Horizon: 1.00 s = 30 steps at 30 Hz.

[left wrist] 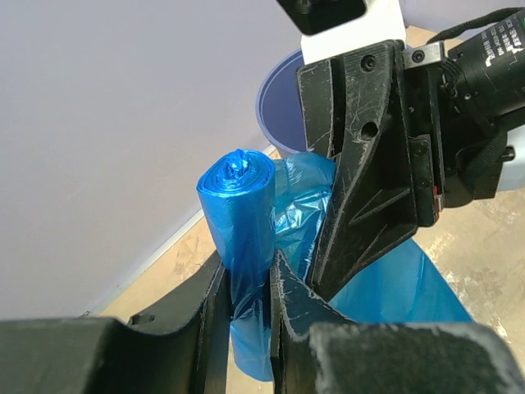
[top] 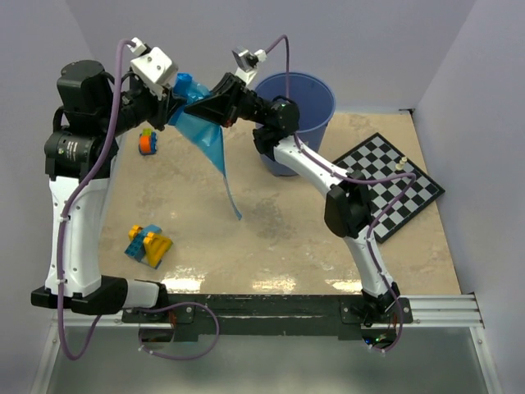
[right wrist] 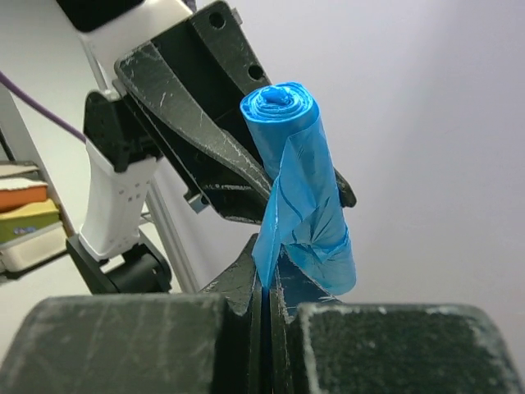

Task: Put the trash bags into the trash bin

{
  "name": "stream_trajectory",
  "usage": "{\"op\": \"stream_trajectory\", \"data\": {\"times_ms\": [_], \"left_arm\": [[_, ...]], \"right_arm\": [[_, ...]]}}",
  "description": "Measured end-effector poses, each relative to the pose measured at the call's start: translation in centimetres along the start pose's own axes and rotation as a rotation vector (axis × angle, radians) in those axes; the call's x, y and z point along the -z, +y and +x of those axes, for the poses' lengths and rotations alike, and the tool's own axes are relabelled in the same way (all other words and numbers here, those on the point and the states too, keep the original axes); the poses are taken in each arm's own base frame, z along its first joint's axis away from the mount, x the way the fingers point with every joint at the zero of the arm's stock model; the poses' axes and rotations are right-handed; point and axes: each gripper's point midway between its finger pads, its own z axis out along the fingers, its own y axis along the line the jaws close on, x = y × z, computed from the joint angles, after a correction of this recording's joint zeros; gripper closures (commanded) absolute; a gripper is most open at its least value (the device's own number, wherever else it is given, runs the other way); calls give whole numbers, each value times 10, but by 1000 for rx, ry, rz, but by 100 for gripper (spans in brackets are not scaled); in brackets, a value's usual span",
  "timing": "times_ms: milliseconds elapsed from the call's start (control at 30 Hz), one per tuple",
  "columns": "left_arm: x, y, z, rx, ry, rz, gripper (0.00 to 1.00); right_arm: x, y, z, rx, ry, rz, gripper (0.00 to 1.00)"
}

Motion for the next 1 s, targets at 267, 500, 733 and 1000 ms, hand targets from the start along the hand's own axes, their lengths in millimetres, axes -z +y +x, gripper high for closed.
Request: {"op": "stream_trajectory", "data": {"times_ms": [267,500,733,1000], "left_arm": [[-7,12,4,-3,-65,-110,100],[-22,22,-9,17,-162,-159,100],[-31,25,-12,41,-226,-174,100],[-21,26,-24,11,-297,-211,100]], "right_arm": [[-1,-5,-5,-97,-11,24,100],[-5,-5,-24,-110,-47,39,100],[-5,-5,-34,-104,-56,40,100],[-9,8,-50,-94,-58,20,100]]}}
